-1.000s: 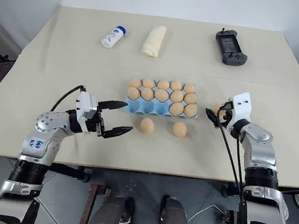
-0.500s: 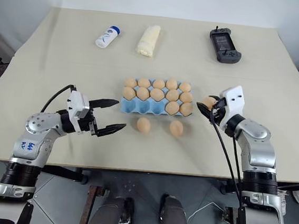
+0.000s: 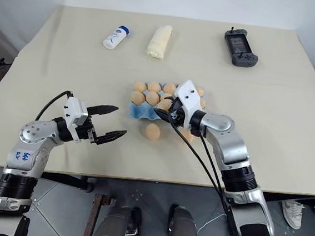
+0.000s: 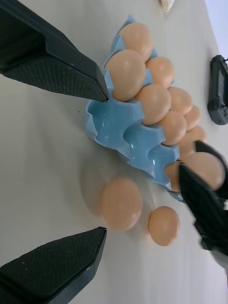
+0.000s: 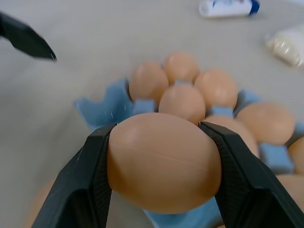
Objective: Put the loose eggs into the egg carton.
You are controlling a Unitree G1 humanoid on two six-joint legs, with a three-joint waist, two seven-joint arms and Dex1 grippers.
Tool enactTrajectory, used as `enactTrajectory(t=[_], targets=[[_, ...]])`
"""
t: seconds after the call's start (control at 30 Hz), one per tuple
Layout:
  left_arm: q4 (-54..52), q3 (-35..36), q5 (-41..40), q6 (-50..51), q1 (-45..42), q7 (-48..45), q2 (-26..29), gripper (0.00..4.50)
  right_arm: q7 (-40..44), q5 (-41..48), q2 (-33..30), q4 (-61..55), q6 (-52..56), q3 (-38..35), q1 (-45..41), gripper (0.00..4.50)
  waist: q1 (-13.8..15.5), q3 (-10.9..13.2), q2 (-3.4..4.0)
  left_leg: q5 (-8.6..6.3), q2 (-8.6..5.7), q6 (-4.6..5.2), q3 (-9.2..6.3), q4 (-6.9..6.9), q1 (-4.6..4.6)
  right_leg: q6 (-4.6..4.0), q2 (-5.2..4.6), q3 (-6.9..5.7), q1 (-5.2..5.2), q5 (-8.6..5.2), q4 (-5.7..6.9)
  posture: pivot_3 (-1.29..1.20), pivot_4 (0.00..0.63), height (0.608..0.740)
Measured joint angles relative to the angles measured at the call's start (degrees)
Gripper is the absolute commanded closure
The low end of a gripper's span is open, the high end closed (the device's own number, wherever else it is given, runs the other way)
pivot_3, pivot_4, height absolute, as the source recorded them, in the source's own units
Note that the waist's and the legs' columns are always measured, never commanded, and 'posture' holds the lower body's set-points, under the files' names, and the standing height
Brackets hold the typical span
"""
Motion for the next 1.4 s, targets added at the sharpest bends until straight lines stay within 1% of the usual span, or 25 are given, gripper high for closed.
enactTrajectory(t=[0.07,0.1,0.17,0.2,0.23,0.3,0.43,0.47,0.5,0.57,0.73,0.83,0.9,1.0,1.17,1.27,1.4], targets=[[-0.2,0.0,0.0,0.0,0.3,0.2,0.0,0.00,0.0,-0.8,0.2,2.3,-1.6,0.0,-0.3,1.41,0.0,0.0,0.00,-0.01,-0.01,0.01,0.03,-0.01,0.00,0.01,0.01,-0.04,0.00,0.01,0.00,0.00,0.150,0.740],[-0.3,0.0,0.0,0.1,0.5,0.3,0.0,0.00,0.0,-1.1,0.5,3.1,-2.4,-0.1,-1.1,1.17,0.0,0.0,0.00,-0.02,0.00,0.02,0.02,0.00,0.00,0.01,0.02,-0.04,0.00,0.01,0.00,0.00,0.150,0.740],[-0.6,0.0,0.0,0.2,0.9,0.6,0.0,0.00,-0.1,-1.5,0.7,3.9,-3.5,-0.2,-1.9,0.50,0.0,0.0,0.00,-0.02,0.00,0.02,0.02,0.00,0.01,0.01,0.03,-0.04,0.01,0.00,-0.01,0.00,0.150,0.740],[-0.7,0.0,0.0,0.2,1.0,0.7,0.0,0.00,-0.2,-1.7,0.7,3.9,-4.1,-0.4,-2.0,0.10,0.0,0.0,0.00,-0.02,0.01,0.02,0.02,0.01,0.02,0.01,0.03,-0.04,0.02,0.00,0.00,0.00,0.150,0.740],[-0.8,0.0,0.0,0.2,1.3,0.7,0.0,0.00,-0.3,-1.7,0.7,3.9,-4.1,-0.5,-2.0,0.02,0.0,0.0,0.00,-0.01,0.01,0.02,0.02,0.01,0.02,0.01,0.03,-0.04,0.02,0.00,0.00,0.00,0.150,0.740],[-0.8,-0.1,0.0,0.4,1.4,0.7,-0.1,0.00,0.0,-1.3,0.3,2.4,-4.0,-1.5,-1.3,0.02,0.0,0.0,0.00,0.02,0.01,0.03,0.02,0.01,0.02,0.01,0.03,-0.03,0.01,0.00,0.01,0.00,0.150,0.740],[-1.0,-0.4,-0.1,0.6,1.4,0.7,-0.2,0.00,3.3,2.5,-3.9,-8.4,-3.9,-5.2,4.3,0.02,0.3,0.0,0.00,-0.02,0.00,0.07,-0.05,0.00,0.01,0.01,0.01,-0.06,0.07,0.01,-0.06,0.00,0.150,0.740],[-1.0,-0.5,-0.1,0.7,1.4,0.6,-0.2,0.00,3.8,3.0,-4.6,-9.4,-3.9,-5.7,5.0,0.02,0.2,0.0,-0.01,-0.03,0.00,0.08,-0.03,0.01,0.02,0.02,0.02,-0.05,0.09,0.01,-0.10,0.00,0.150,0.740],[-0.8,-0.9,0.0,0.7,0.9,0.6,-0.4,0.00,4.5,4.0,-5.5,-11.2,-4.2,-7.2,7.0,0.02,0.3,0.0,-0.01,-0.03,0.00,0.09,-0.03,0.00,0.01,0.02,0.02,-0.06,0.10,0.01,-0.15,0.00,0.150,0.740],[-0.7,-1.3,0.0,0.6,0.1,0.4,-0.8,0.00,7.0,7.5,-8.1,-15.5,-6.5,-12.2,15.0,0.02,1.2,0.0,-0.03,-0.07,0.01,0.08,-0.10,-0.02,0.03,0.04,0.05,-0.16,0.18,0.02,-0.24,0.00,0.150,0.740],[0.0,-2.0,-0.1,0.1,-1.1,-1.0,-1.5,0.00,12.2,9.9,-14.3,-17.7,-12.2,-21.0,29.1,0.02,1.7,0.0,-0.03,-0.11,-0.02,0.19,0.03,0.02,0.03,0.08,0.07,-0.10,0.22,0.04,-0.35,0.00,0.150,0.740],[1.5,-2.9,-0.1,-0.1,-2.6,-2.4,-1.9,0.00,14.0,10.2,-15.8,-14.9,-16.0,-24.7,33.5,0.02,1.5,0.0,-0.04,-0.23,-0.03,0.46,0.13,0.15,0.14,0.10,0.07,-0.09,0.23,0.05,-0.39,0.00,0.150,0.740],[2.3,-3.0,-0.1,-0.1,-3.1,-3.4,-1.8,0.00,15.2,10.1,-17.0,-10.9,-18.8,-27.0,35.8,0.02,1.4,0.0,-0.04,-0.22,-0.01,0.44,0.15,0.16,0.22,0.03,0.07,-0.05,0.24,0.09,-0.30,0.00,0.150,0.740],[3.2,-3.2,-0.1,-0.1,-3.5,-5.1,-1.8,0.00,17.2,9.8,-18.3,-7.7,-21.5,-27.4,37.6,0.02,1.4,0.0,-0.03,-0.14,0.03,0.27,0.13,0.15,0.25,-0.09,0.08,0.01,0.24,0.17,-0.25,0.00,0.150,0.740],[4.2,-3.3,-0.1,-0.5,-4.6,-6.1,-1.8,0.00,19.2,9.9,-18.3,-7.2,-23.0,-27.0,37.4,0.02,1.5,0.0,-0.03,-0.04,0.06,0.13,0.09,0.17,0.26,-0.23,0.09,0.01,0.23,0.27,-0.19,0.00,0.150,0.740],[4.3,-3.3,0.0,-0.8,-4.6,-6.1,-1.8,0.00,19.9,10.4,-18.3,-7.3,-22.7,-25.5,35.3,0.02,1.5,0.0,-0.03,-0.03,0.06,0.14,0.09,0.21,0.25,-0.24,0.08,0.03,0.23,0.31,-0.19,0.00,0.150,0.740],[4.2,-3.2,0.0,-1.1,-4.5,-5.9,-1.8,0.00,19.0,10.2,-16.8,-7.2,-20.2,-21.0,29.2,0.02,1.4,0.0,-0.03,-0.02,0.09,0.12,0.07,0.21,0.25,-0.27,0.08,0.01,0.21,0.32,-0.18,0.00,0.150,0.740]])
